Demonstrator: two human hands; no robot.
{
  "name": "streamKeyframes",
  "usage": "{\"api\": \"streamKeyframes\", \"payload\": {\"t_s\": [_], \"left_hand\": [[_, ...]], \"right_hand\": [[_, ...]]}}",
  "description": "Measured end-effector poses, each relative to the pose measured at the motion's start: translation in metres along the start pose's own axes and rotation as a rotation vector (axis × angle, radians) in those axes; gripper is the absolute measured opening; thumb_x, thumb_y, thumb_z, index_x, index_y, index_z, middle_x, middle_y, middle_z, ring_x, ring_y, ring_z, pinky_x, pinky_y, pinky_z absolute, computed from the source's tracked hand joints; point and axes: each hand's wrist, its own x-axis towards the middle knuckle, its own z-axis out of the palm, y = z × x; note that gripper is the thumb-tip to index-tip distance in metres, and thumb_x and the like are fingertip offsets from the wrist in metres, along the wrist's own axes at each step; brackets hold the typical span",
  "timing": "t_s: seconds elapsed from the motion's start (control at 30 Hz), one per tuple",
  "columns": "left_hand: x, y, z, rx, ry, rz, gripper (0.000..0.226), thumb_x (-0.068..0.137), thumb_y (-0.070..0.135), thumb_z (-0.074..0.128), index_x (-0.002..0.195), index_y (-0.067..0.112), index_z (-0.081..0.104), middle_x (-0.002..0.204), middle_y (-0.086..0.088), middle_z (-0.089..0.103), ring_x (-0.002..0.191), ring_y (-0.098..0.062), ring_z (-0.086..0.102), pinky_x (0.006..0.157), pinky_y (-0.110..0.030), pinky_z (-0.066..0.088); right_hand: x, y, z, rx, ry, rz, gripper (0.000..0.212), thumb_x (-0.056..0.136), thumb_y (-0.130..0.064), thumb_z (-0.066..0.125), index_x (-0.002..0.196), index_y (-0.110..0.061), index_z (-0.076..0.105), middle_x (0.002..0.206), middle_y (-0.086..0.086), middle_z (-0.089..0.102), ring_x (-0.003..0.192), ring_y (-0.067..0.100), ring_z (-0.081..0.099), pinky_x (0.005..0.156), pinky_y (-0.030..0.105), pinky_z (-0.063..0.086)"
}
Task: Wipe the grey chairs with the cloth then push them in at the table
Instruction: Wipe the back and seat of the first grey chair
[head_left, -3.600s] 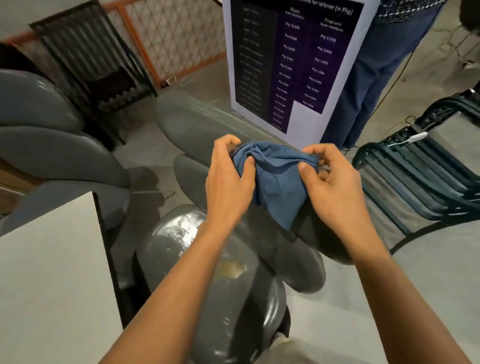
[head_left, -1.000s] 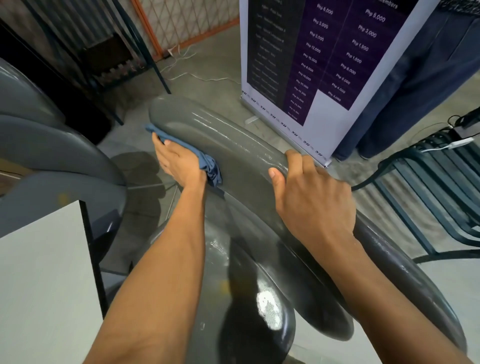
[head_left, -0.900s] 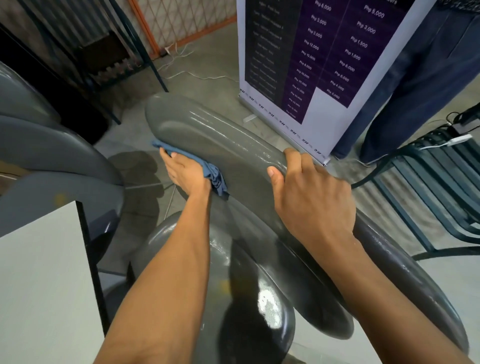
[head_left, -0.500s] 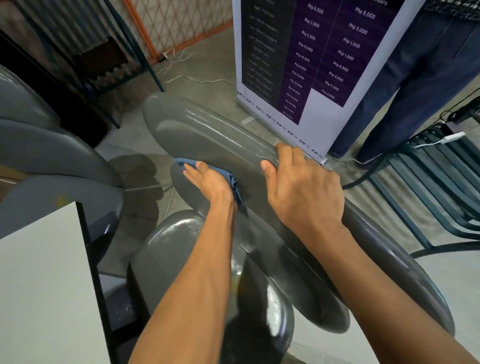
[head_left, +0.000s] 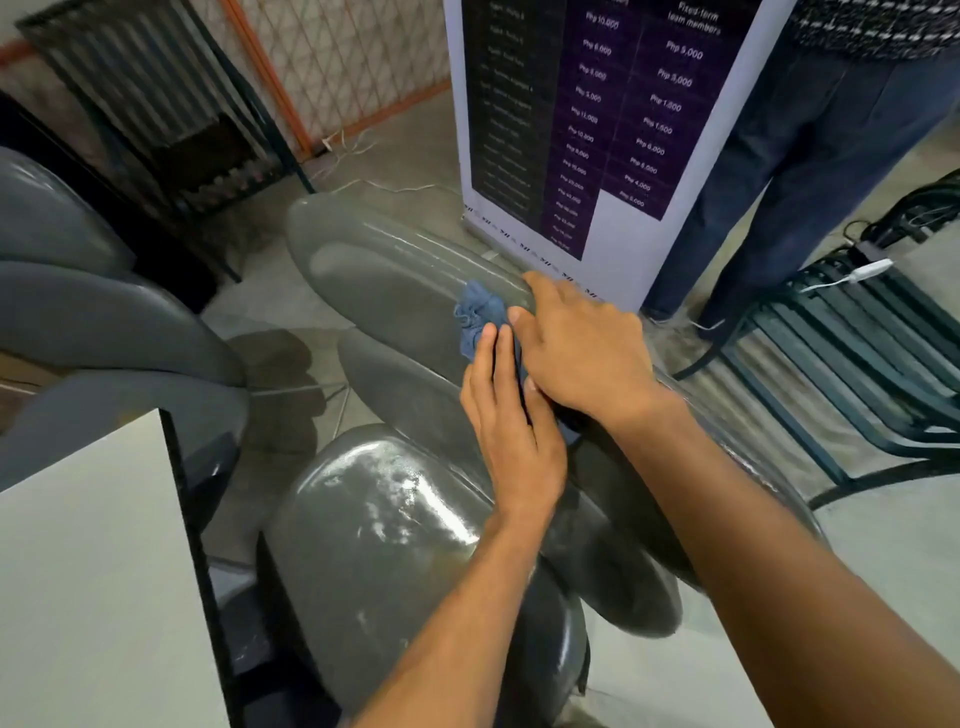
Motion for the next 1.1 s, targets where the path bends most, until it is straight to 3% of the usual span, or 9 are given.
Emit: {"api": "streamKeyframes", "payload": {"t_s": [0.1, 0.23, 0.37, 0.53, 0.67, 0.87, 0.93, 1.03, 1.1], "left_hand": [[-0.013, -0.007, -0.004, -0.012, -0.005, -0.052, 0.049, 0.109, 0.014, 0.048, 0.155, 0.027, 0.039, 0.162, 0.010, 0.034, 0.149, -0.006, 0.028, 0.121, -0.022, 0.023], [0.015, -0.015, -0.013, -0.042, 0.090, -0.146, 0.045, 0.105, 0.005, 0.050, 0.149, 0.013, 0.050, 0.153, 0.006, 0.042, 0.144, -0.006, 0.036, 0.117, -0.015, 0.027], [0.048, 0.013, -0.014, -0.011, 0.177, -0.067, 0.045, 0.101, 0.001, 0.052, 0.145, 0.010, 0.056, 0.149, -0.003, 0.050, 0.138, -0.008, 0.040, 0.114, -0.012, 0.027], [0.000, 0.053, 0.001, 0.054, -0.029, 0.228, 0.045, 0.097, -0.005, 0.054, 0.138, 0.010, 0.062, 0.143, -0.001, 0.059, 0.130, -0.024, 0.044, 0.116, -0.020, 0.024], [-0.038, 0.039, -0.014, 0.109, -0.177, 0.354, 0.045, 0.100, -0.001, 0.054, 0.143, 0.012, 0.058, 0.149, -0.001, 0.053, 0.129, -0.026, 0.045, 0.116, -0.023, 0.027], [0.017, 0.038, -0.024, 0.162, -0.092, 0.141, 0.048, 0.100, 0.002, 0.053, 0.146, 0.014, 0.054, 0.148, -0.006, 0.048, 0.127, -0.024, 0.045, 0.104, -0.003, 0.021], [0.014, 0.050, -0.019, 0.194, -0.089, 0.168, 0.048, 0.099, 0.001, 0.052, 0.144, 0.015, 0.057, 0.146, -0.005, 0.050, 0.122, -0.028, 0.045, 0.104, -0.013, 0.028], [-0.032, 0.065, -0.013, 0.216, -0.218, 0.379, 0.051, 0.096, -0.002, 0.053, 0.144, 0.015, 0.057, 0.147, -0.003, 0.051, 0.122, -0.030, 0.044, 0.106, -0.036, 0.041], [-0.064, 0.064, -0.019, 0.192, -0.329, 0.477, 0.052, 0.097, -0.001, 0.053, 0.146, 0.015, 0.055, 0.149, -0.004, 0.049, 0.123, -0.032, 0.046, 0.107, -0.038, 0.043]], "right_hand": [[-0.007, 0.007, -0.010, 0.101, -0.110, 0.056, 0.050, 0.109, -0.041, 0.028, 0.156, -0.025, 0.027, 0.156, 0.004, 0.042, 0.133, 0.040, 0.048, 0.103, 0.049, 0.039], [-0.039, 0.025, -0.019, 0.115, -0.131, 0.140, 0.046, 0.109, -0.041, 0.029, 0.151, -0.023, 0.035, 0.153, 0.006, 0.045, 0.132, 0.040, 0.048, 0.101, 0.050, 0.039], [-0.075, 0.050, -0.023, 0.153, -0.102, 0.225, 0.042, 0.109, -0.039, 0.029, 0.146, -0.023, 0.043, 0.150, 0.006, 0.050, 0.129, 0.039, 0.051, 0.099, 0.050, 0.042], [-0.104, 0.061, -0.017, 0.168, -0.026, 0.296, 0.037, 0.108, -0.037, 0.032, 0.137, -0.022, 0.049, 0.142, 0.008, 0.057, 0.123, 0.039, 0.055, 0.094, 0.048, 0.043], [-0.122, 0.063, -0.015, 0.182, 0.024, 0.353, 0.040, 0.109, -0.038, 0.031, 0.144, -0.025, 0.044, 0.146, 0.005, 0.052, 0.128, 0.035, 0.052, 0.095, 0.046, 0.042], [-0.157, 0.073, -0.008, 0.234, 0.081, 0.423, 0.046, 0.109, -0.039, 0.031, 0.151, -0.021, 0.039, 0.149, 0.007, 0.048, 0.133, 0.032, 0.048, 0.102, 0.047, 0.041], [-0.164, 0.074, -0.005, 0.255, 0.100, 0.432, 0.047, 0.109, -0.038, 0.031, 0.153, -0.020, 0.038, 0.150, 0.007, 0.047, 0.134, 0.031, 0.046, 0.104, 0.046, 0.039], [-0.166, 0.077, 0.000, 0.292, 0.135, 0.423, 0.047, 0.109, -0.036, 0.034, 0.152, -0.019, 0.038, 0.148, 0.008, 0.048, 0.135, 0.031, 0.045, 0.106, 0.046, 0.038], [-0.165, 0.079, 0.002, 0.322, 0.149, 0.416, 0.047, 0.109, -0.033, 0.036, 0.152, -0.018, 0.039, 0.148, 0.010, 0.048, 0.136, 0.031, 0.044, 0.107, 0.046, 0.038]]}}
